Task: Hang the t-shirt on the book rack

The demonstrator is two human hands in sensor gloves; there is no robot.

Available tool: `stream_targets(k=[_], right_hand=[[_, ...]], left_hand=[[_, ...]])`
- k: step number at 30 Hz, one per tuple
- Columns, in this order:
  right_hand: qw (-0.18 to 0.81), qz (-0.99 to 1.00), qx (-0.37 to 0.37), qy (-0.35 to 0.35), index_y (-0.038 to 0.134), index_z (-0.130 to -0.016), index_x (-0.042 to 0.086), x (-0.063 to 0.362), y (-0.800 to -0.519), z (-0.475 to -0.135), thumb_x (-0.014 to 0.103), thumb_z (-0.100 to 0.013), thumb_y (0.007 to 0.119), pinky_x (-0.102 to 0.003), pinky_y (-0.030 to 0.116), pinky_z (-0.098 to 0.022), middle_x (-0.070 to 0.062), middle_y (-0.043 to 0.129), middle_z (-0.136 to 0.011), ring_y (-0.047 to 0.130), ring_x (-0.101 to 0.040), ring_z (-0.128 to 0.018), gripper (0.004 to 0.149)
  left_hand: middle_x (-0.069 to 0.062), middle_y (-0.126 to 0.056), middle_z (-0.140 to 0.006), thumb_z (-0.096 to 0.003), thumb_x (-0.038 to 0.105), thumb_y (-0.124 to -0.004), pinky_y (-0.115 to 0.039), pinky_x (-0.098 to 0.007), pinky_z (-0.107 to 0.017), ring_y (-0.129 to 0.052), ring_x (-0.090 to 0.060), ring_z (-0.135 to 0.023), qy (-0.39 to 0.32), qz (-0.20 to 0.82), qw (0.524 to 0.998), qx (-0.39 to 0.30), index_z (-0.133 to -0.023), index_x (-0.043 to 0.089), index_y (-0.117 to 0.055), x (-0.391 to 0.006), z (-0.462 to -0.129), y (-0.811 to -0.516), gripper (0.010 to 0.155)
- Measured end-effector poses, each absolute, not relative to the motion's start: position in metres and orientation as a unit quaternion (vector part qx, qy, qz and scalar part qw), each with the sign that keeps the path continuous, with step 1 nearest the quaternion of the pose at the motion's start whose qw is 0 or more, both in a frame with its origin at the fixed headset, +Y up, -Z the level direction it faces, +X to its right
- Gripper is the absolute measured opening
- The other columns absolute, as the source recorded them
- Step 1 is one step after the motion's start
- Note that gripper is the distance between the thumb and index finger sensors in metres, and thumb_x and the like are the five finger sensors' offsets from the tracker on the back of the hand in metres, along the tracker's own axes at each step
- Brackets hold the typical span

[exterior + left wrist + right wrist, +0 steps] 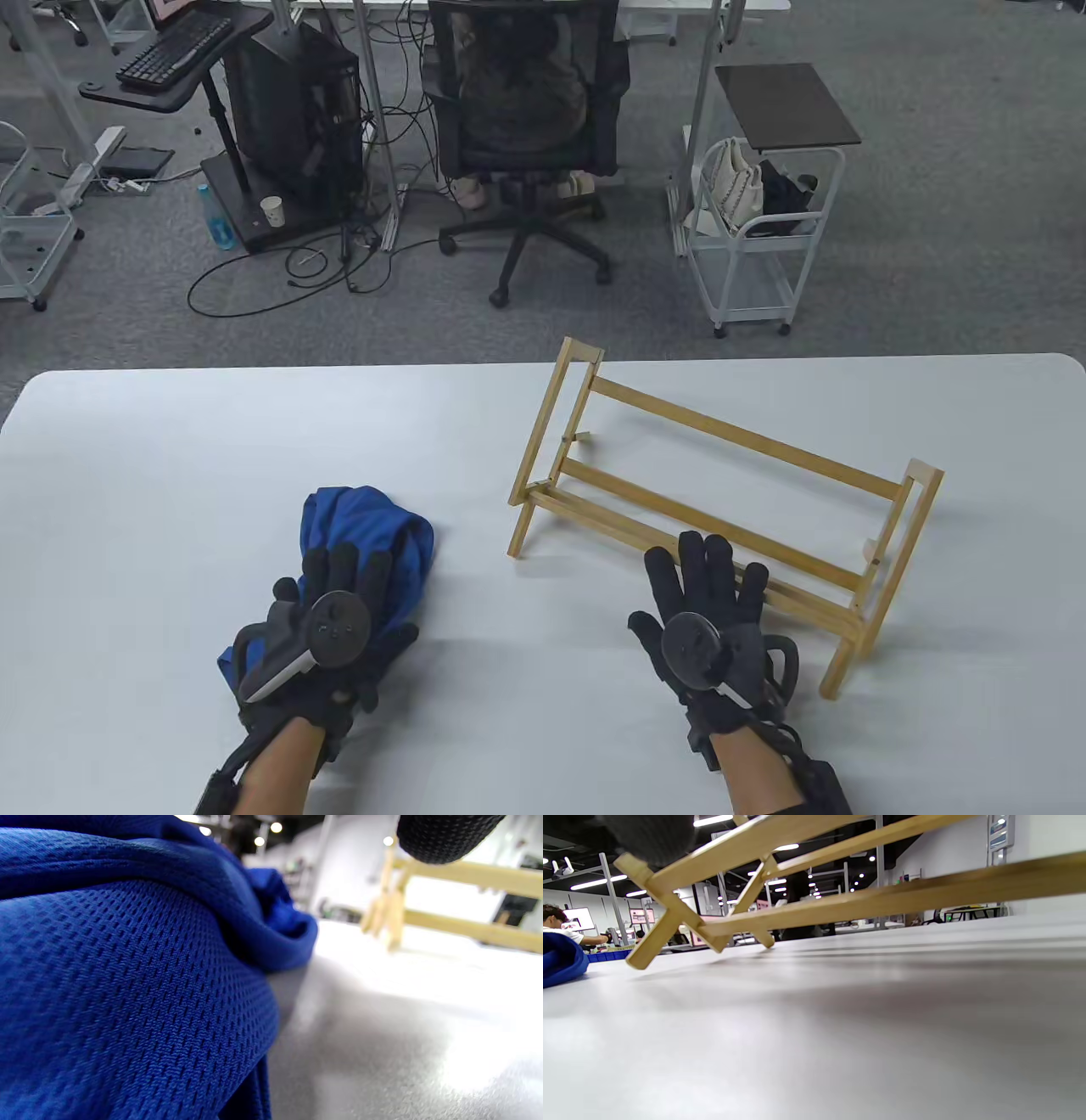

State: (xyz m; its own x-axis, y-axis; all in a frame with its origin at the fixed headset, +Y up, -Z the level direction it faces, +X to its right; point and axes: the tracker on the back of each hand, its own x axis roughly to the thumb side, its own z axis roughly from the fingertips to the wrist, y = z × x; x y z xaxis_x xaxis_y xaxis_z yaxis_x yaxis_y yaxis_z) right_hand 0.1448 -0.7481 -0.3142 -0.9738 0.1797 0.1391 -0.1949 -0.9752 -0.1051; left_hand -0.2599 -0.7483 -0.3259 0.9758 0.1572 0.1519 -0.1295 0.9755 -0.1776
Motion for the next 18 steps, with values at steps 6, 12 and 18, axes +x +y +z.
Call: stream_targets(k=[6,12,18], right_hand=[[0.109,0.991,0.061,-0.057,0.031,-0.116,0.038,0.148,-0.748,-0.314,0.059,-0.056,0.065,-0.065,0.008,-0.073,-0.008,0.015,-0.122,0.006,-0.035,-0.111,0.072],[0.117,0.99,0.058,-0.057,0.031,-0.116,0.038,0.148,-0.748,-0.315,0.059,-0.056,0.065,-0.065,0.008,-0.073,-0.009,0.015,-0.121,0.006,-0.035,-0.111,0.073],[0.13,0.989,0.052,-0.054,0.03,-0.116,0.038,0.15,-0.748,-0.315,0.059,-0.056,0.065,-0.065,0.007,-0.073,-0.009,0.014,-0.121,0.005,-0.035,-0.11,0.072]], left_hand=[[-0.014,-0.009,-0.124,-0.0544,0.075,-0.058,-0.018,-0.068,-0.073,-0.006,-0.044,-0.113,-0.076,0.078,0.99,-0.085,-0.116,0.037,-0.011,-0.263,-0.327,-0.748,0.086],[-0.014,-0.008,-0.124,-0.0545,0.075,-0.06,-0.019,-0.069,-0.073,-0.007,-0.045,-0.113,-0.063,0.085,0.99,-0.09,-0.116,0.037,-0.011,-0.269,-0.33,-0.751,0.087],[-0.015,-0.008,-0.124,-0.0547,0.076,-0.062,-0.022,-0.071,-0.073,-0.007,-0.047,-0.112,-0.028,0.098,0.991,-0.092,-0.116,0.038,-0.01,-0.279,-0.337,-0.752,0.089]])
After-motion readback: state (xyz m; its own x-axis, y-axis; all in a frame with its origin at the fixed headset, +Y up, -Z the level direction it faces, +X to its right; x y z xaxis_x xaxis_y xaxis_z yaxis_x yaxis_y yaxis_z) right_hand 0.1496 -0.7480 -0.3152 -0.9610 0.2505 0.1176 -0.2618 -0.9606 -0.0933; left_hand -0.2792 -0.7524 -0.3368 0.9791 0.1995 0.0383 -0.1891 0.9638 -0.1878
